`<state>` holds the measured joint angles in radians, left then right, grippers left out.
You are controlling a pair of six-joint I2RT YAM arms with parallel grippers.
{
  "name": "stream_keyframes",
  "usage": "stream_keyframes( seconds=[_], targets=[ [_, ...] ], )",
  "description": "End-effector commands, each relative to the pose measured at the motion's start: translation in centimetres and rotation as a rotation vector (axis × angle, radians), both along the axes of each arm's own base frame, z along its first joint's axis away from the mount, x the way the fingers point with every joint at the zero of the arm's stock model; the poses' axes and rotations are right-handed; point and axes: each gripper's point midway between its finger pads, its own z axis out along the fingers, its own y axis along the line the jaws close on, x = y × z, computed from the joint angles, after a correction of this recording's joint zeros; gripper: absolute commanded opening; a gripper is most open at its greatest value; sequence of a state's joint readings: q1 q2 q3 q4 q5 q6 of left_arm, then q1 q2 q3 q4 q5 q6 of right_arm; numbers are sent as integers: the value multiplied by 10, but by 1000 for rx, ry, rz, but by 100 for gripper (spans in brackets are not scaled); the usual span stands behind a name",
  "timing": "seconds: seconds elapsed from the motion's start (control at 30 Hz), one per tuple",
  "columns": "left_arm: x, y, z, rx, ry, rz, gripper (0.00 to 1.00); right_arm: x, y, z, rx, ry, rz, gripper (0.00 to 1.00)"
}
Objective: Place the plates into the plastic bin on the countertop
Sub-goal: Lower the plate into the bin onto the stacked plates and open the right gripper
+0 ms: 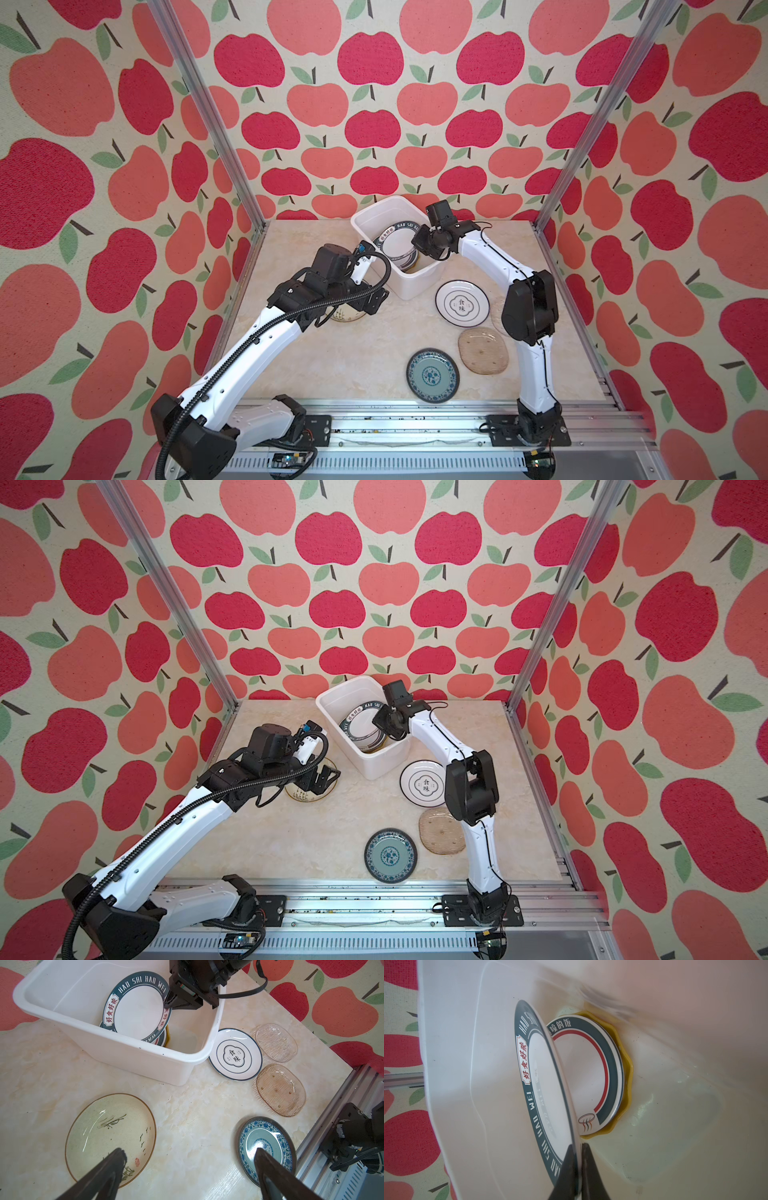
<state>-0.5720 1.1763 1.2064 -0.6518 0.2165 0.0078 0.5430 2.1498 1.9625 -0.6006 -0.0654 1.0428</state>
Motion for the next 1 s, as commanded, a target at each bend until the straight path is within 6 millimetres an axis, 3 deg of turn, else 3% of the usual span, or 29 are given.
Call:
stream_keyframes(
  seconds=[0.0,0.6,0.97],
  targets=[
    [-7,4,-4,30,-4,-21,99,-5,0,-25,-5,63,-14,0],
    [-11,8,-9,42,-13,-24,99,-13,-4,-46,17,132,-94,6],
    [-17,12,-16,59,-9,-36,99,-18,-9,-44,-49,149,-77,10]
  ],
)
